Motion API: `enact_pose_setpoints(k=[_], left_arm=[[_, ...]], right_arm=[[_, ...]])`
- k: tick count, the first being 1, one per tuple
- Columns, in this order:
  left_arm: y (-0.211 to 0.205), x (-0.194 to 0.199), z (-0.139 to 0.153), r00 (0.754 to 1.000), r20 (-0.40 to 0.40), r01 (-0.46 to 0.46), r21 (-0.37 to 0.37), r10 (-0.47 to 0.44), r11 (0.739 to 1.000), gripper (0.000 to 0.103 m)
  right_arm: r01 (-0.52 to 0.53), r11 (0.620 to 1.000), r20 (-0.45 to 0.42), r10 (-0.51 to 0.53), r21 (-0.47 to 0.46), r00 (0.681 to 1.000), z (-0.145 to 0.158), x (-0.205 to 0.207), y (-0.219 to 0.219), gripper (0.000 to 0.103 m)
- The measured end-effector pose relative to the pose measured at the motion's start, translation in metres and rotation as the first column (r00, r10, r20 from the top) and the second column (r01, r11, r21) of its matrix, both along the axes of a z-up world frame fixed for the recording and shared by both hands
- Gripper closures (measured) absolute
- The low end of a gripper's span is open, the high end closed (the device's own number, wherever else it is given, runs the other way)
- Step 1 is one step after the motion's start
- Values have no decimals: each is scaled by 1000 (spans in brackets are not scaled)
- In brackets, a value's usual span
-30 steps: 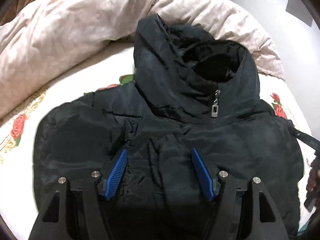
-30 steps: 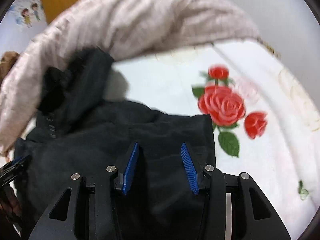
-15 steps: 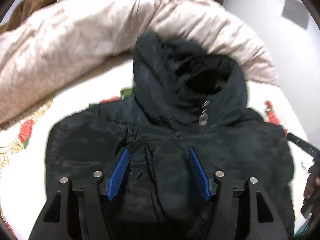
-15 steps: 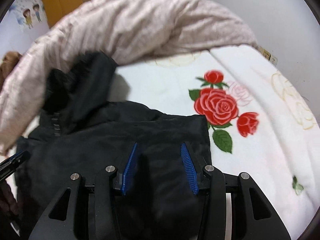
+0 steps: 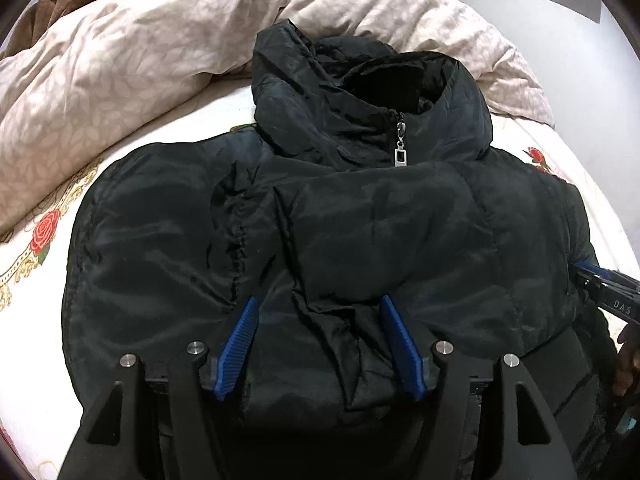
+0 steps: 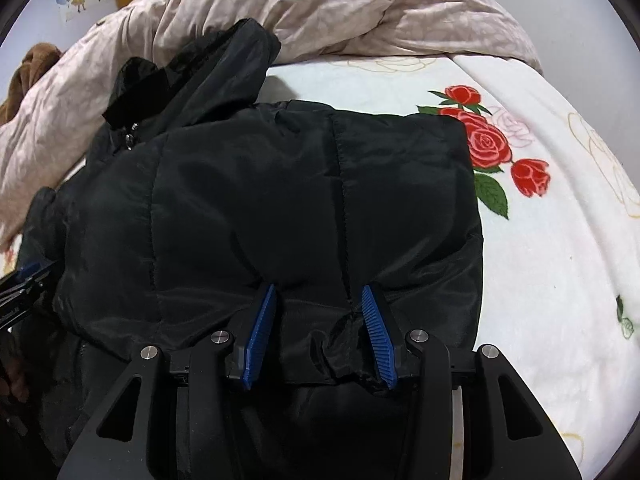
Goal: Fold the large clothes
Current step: 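Lay the sleeve on the jacket body, open the right tool and withdraw, then move both tools over the jacket hood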
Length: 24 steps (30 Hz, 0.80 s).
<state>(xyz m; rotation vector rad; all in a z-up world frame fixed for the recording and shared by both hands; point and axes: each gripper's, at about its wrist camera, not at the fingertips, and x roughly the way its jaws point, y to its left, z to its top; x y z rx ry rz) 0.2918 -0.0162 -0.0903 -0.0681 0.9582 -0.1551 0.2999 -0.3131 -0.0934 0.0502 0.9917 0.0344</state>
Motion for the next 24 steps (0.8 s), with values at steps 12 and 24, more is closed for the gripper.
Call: enact_pose_setpoints(k=[12,24], left_arm=[[6,-30,51,1000,10,-13,15,13,1000,37],[24,-136,105,998,37,-40,-13,41,999,37]], right_arm=[[53,999,59,-53,9,997,44,-40,1,57],[15,998,146,-24,62,989,103,-141,30,57]])
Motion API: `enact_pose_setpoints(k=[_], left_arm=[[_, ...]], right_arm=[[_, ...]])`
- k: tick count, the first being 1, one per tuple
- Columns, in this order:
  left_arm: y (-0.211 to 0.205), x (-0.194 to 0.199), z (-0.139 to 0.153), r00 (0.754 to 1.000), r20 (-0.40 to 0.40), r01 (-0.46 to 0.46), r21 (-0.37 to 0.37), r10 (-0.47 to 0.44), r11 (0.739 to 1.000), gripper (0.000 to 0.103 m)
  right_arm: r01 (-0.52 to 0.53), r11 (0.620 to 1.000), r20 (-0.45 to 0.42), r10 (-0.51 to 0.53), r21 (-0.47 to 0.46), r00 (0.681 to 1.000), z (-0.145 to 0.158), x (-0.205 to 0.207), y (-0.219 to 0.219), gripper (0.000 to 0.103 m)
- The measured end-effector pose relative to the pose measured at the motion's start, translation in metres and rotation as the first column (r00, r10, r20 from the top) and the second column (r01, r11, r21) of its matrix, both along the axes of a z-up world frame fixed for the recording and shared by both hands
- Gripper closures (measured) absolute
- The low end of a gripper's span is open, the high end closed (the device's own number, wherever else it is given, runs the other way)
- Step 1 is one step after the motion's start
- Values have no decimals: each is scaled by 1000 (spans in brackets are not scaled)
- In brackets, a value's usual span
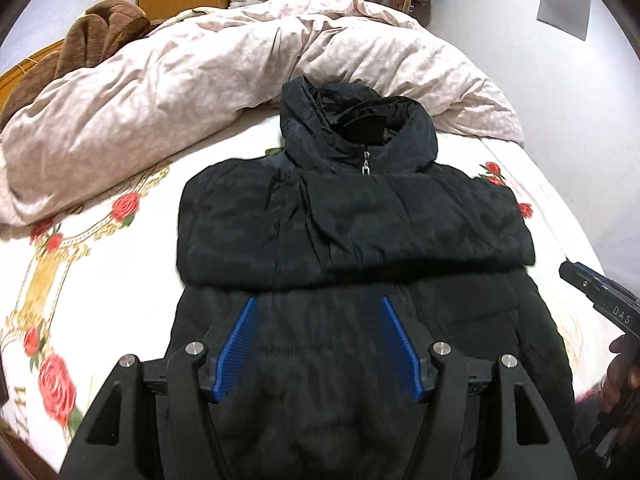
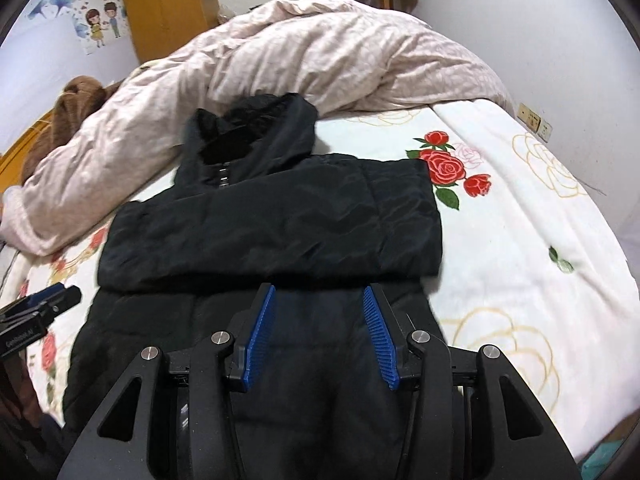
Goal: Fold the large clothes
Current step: 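Move both tools over the jacket hood, then grasp the hood with the left tool while the right tool grasps it too, lifting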
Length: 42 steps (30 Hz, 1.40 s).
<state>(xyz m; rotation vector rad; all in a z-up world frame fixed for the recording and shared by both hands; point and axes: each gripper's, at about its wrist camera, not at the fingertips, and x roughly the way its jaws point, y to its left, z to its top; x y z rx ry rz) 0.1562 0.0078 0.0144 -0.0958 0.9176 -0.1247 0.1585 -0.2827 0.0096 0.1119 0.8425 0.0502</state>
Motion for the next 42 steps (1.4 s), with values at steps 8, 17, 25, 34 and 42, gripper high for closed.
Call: enact_pose_setpoints(k=[8,17,25,34,42], left_arm=[[-2,-53,21,1000,9,-3,1,3,1000,37],[-1,-76,43,999,40,-1,-7,1,1000,37],[-3,-73,47,999,45,-5,-13,5,1000,37],[-1,-52,43,999,30,-11,-19,11,1000,37],[1,-16,41,1000,15,-1,-26,2,1000,37]], right_arm=[[-61,998,32,60,6,998,20,-49,34,56],[-113,994,42,113,6,993,32,-80,56,53],[-125,992,48,125,10,991,39,-80,62,53],[-159,987,33,158,26,987,39,-58,69,53],[-170,984,15,169,52,985,40,-19,67,53]])
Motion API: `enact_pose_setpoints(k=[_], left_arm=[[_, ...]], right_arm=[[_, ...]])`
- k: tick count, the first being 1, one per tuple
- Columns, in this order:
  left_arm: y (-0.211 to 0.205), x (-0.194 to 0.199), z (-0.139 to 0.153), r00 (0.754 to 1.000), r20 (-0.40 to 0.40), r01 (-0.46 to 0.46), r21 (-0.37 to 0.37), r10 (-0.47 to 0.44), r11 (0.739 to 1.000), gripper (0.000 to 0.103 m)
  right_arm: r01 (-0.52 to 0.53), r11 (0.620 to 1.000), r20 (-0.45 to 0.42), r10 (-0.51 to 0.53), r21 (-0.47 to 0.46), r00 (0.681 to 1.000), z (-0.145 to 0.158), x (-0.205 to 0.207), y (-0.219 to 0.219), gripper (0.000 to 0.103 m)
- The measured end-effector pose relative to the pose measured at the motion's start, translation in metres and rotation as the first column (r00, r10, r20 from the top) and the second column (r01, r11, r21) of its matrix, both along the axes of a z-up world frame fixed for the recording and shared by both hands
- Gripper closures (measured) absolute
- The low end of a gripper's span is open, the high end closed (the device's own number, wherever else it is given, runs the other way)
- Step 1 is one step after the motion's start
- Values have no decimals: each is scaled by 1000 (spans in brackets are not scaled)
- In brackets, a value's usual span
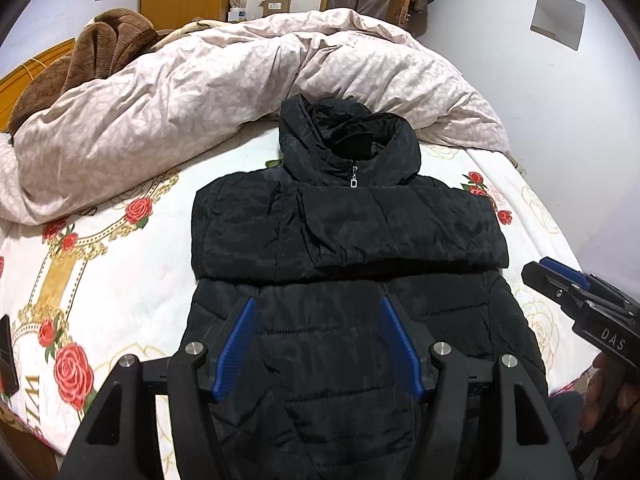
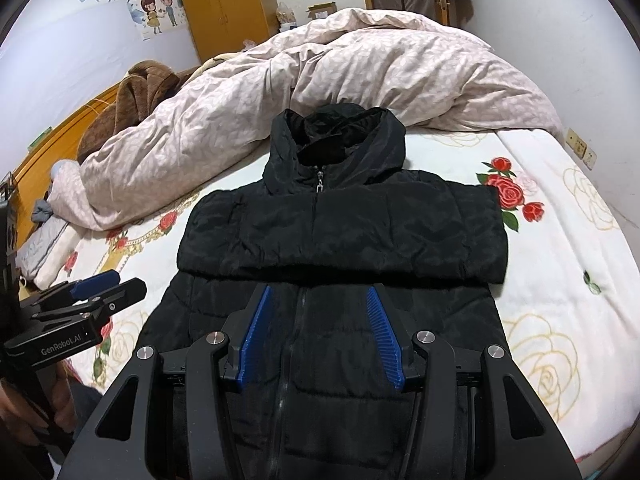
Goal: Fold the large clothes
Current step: 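Grasp the hood with the left tool while the right tool grasps it too, lifting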
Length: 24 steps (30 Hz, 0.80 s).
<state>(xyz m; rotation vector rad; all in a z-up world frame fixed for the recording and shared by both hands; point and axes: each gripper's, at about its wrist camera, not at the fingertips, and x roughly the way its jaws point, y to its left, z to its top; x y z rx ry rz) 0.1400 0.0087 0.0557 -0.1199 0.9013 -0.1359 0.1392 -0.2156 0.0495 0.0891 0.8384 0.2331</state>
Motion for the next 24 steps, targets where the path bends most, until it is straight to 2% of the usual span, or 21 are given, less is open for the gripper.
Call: enact_pose_setpoints(k=[6,12,19,24], left_arm=[[2,50,8,1000,9,21,-6,-21,1000,37],[3,115,8,999,14,33,-1,-33,999,37],[5,204,-11,999,-35,22,-4,-22,1000,36],[6,264,-36,998,-56,31,20,-29,999,35]], right_arm=[[1,1000,-9,-1,9,1000,7,51,-6,53],[0,1000,-22,0,-13,1000,5,112,-14,53],[21,999,-66,-23,-35,998,-10,187,-30,53],[29,999,-120,-34,-42,992,-32,245,-42,53]])
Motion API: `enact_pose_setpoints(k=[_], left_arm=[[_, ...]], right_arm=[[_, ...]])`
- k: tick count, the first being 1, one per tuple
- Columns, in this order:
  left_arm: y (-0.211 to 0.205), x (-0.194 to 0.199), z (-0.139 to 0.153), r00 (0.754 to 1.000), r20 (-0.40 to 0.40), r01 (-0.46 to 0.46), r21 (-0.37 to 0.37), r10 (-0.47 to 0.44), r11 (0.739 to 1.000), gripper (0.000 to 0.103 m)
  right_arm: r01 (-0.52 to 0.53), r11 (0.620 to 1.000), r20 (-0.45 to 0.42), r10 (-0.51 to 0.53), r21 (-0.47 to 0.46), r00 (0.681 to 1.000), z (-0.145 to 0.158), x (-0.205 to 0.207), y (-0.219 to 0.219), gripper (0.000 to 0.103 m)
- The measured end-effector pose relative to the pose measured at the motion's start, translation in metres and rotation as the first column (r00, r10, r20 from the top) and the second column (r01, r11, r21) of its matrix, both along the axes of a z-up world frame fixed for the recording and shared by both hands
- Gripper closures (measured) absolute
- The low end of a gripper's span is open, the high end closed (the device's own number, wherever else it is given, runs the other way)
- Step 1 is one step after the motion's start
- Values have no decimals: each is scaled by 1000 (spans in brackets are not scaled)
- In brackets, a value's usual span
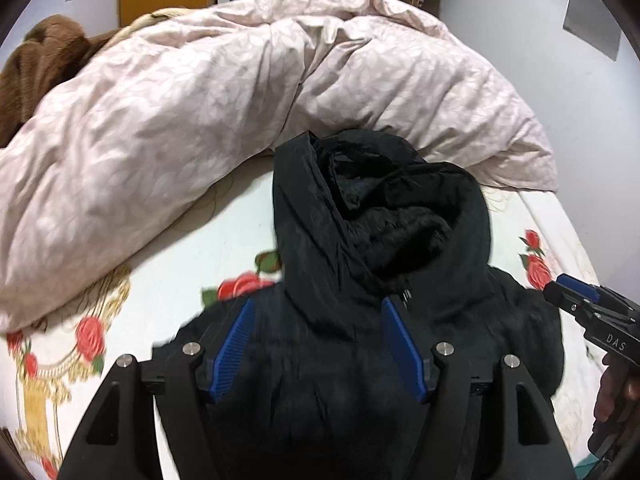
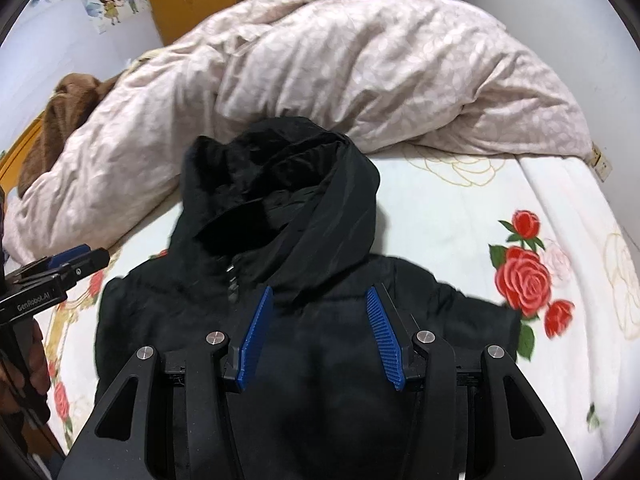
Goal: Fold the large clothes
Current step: 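Grasp the hood with the left tool while the right tool grasps it too, lifting, then fold the held hood down over the jacket body with both tools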
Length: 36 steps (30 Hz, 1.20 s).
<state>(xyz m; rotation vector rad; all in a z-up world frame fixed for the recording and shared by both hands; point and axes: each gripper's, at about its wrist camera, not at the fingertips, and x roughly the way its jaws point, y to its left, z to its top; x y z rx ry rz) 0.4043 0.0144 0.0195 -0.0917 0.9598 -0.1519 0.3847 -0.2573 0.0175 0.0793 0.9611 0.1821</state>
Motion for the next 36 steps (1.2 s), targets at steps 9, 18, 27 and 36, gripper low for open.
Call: enact_pose_setpoints(k=[9,18,27,36], left_arm=[[-7,103,-48,999,-15,-36,60,37,998,34],[-9,146,-74,998,14,-54,60,54,997,55],[17,102,-45,994,89,-61,-58,66,996,98],[39,-16,14,972,206,-60,-237,111,970,98]], right_arm=[[13,1000,-31,-13,-14,999,-38,98,-12,53],[24,1000,-35,-24,6,999,-61,167,-7,54],[29,998,34,-30,50,999,-35,130,-10,96],[22,983,164,-52,181,985,31,-4,-24,96]])
